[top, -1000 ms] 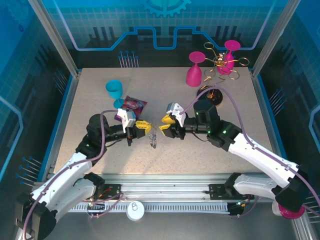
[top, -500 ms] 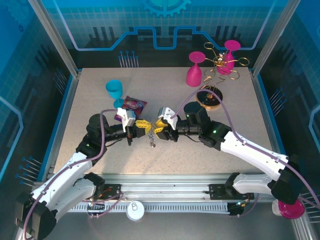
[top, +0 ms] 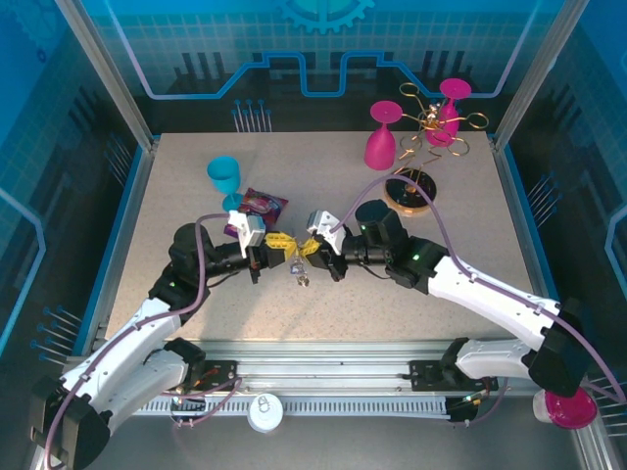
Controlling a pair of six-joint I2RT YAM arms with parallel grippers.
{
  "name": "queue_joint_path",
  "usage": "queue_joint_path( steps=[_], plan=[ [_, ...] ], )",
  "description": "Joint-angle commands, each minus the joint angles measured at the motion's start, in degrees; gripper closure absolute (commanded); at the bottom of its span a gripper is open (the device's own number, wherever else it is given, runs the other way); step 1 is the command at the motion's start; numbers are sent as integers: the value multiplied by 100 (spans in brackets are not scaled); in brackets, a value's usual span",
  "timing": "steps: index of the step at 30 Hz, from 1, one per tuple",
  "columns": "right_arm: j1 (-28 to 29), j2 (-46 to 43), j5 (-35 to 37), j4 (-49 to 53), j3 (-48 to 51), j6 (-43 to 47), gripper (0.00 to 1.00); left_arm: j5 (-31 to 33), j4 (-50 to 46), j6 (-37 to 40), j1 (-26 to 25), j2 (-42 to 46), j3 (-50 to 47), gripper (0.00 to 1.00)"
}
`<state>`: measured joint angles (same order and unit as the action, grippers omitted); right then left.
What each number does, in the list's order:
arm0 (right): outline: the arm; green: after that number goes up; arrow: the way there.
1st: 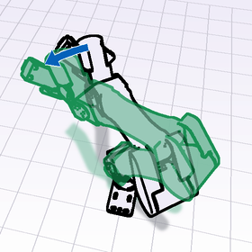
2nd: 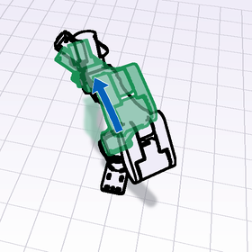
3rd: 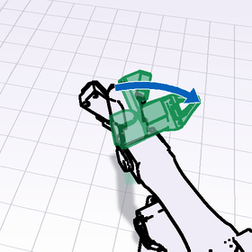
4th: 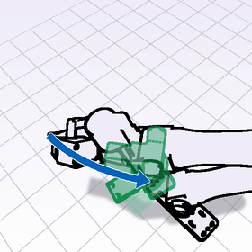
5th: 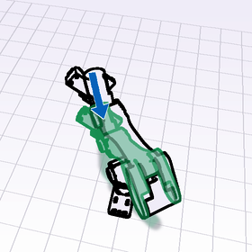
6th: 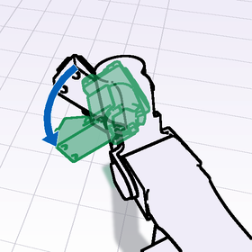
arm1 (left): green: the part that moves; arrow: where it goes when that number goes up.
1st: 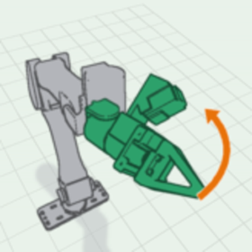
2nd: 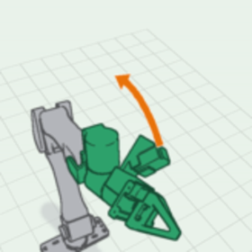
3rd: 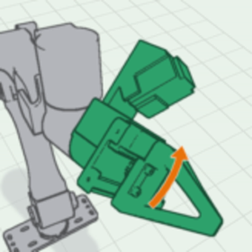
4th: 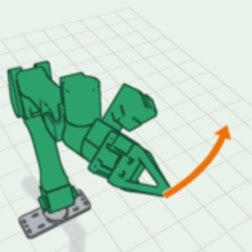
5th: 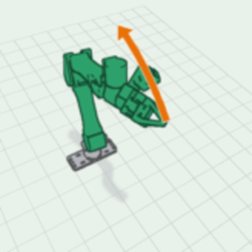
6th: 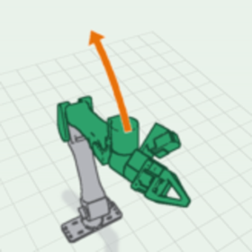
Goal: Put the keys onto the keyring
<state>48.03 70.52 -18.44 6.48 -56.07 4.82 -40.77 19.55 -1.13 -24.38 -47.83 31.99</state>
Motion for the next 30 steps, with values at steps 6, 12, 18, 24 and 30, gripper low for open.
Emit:
queue_joint_path(
  steps=[6, 12, 18, 24, 30],
  plan=[
    [46, -207, 56, 389, 50, 61, 85, -9, 294, 435, -91, 78, 203, 100],
    [-301, -971, -159, 27, 409, 101, 64, -160, 259, 506, -102, 25, 157, 100],
    [-356, -865, -791, -324, 304, -15, 66, -337, 245, 534, -111, -30, 134, 100],
    [-360, -578, -827, -765, 229, -174, 72, -456, 202, 543, -115, -54, 167, 100],
    [-381, -445, -901, -980, 232, -279, 74, -540, 211, 552, -112, -94, 158, 100]
  ],
)
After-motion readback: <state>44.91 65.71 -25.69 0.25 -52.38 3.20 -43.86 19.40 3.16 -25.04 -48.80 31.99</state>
